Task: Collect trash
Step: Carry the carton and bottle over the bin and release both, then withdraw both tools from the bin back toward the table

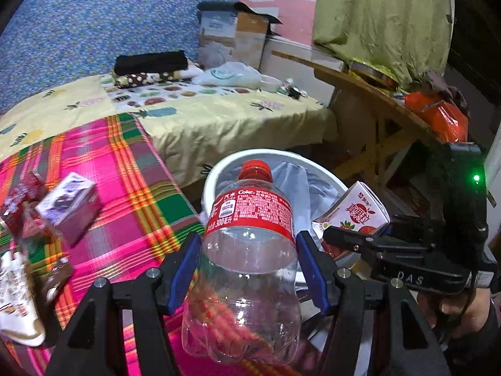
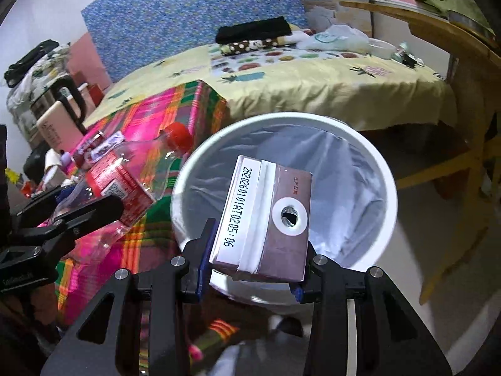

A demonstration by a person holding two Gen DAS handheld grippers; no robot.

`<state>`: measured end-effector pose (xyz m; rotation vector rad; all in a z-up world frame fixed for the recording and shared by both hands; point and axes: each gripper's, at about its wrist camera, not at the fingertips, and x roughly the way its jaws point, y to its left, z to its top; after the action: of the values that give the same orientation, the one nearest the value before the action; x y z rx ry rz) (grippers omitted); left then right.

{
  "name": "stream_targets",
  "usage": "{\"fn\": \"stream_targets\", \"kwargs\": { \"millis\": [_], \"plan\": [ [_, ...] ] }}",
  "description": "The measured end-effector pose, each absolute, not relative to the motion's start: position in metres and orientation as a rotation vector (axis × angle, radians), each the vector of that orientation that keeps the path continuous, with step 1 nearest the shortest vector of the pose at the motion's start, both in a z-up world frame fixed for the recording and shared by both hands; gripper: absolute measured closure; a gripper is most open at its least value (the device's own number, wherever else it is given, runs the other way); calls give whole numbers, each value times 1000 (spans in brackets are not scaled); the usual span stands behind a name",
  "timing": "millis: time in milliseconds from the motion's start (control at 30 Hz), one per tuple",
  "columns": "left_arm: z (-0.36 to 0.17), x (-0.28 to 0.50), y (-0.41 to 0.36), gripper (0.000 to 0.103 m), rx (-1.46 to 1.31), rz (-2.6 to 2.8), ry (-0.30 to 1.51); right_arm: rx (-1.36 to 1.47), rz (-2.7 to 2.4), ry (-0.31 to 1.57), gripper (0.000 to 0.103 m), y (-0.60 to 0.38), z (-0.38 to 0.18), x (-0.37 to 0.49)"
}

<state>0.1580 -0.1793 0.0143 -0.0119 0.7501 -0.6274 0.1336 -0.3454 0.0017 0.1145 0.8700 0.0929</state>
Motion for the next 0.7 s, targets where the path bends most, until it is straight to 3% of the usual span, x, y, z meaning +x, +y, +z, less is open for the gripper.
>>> {"fn": "stream_targets", "kwargs": {
  "millis": [400, 533, 700],
  "plan": [
    [-1, 173, -202, 38, 6, -660, 811, 107, 69, 915, 61, -360, -10, 131],
    [0, 173, -202, 31, -6, -666, 793, 113, 62, 903, 39, -364, -8, 129],
    [3, 173, -200, 28, -12, -663, 771, 121, 58, 885, 39, -368, -5, 126]
  ]
}}
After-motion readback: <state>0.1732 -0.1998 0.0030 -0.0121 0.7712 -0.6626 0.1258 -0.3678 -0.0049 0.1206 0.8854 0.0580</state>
